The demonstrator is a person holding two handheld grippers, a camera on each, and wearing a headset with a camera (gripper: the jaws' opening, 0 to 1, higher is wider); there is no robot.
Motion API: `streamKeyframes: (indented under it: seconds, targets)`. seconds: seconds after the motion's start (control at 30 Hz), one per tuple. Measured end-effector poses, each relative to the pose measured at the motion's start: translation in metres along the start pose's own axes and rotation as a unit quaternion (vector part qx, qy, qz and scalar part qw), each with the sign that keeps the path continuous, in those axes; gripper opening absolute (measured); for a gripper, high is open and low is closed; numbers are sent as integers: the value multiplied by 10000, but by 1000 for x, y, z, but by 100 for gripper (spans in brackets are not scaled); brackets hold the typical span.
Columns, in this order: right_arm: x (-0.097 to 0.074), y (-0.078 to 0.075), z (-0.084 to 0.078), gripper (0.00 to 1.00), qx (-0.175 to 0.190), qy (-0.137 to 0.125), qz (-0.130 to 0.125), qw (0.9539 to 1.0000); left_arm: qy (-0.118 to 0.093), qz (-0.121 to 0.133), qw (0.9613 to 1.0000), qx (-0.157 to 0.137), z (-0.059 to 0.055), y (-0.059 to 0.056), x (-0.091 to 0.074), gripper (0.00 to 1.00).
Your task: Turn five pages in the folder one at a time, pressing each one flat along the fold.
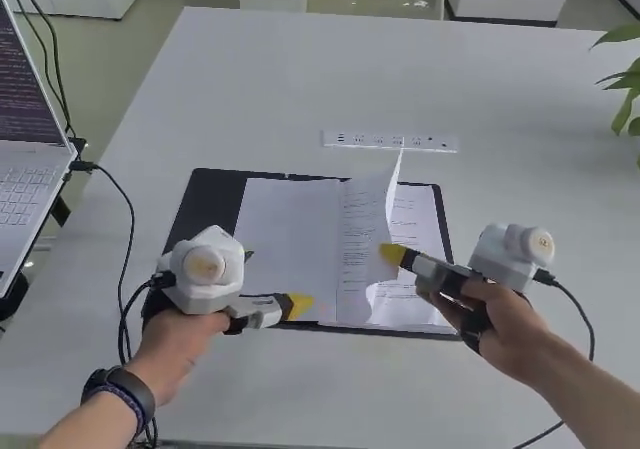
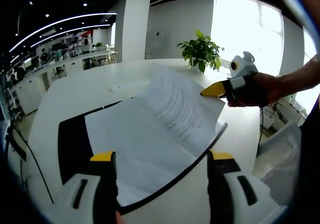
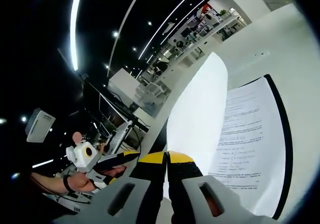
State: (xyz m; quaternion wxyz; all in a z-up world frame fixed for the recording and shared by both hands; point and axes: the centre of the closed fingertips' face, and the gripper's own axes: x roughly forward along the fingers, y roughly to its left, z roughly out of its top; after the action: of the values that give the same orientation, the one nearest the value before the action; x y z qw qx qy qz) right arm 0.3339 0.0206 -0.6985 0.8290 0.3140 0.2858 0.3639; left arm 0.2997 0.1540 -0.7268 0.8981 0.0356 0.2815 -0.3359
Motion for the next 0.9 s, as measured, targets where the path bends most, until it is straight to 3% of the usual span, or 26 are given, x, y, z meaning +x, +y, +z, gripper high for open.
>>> streamKeyframes:
  seconds: [0.2, 0.43, 0.9]
  targets:
    - [20, 20, -4, 0, -83, 115, 159, 9998, -96, 174, 9997, -124, -5, 16, -18, 74]
    - [44, 44, -8, 0, -181, 235, 362, 9989, -159, 300, 9991, -236, -10, 24, -33, 75]
    - [87, 72, -23, 0, -157, 537, 602, 9966, -193, 567, 9973, -424, -24, 41, -55, 76]
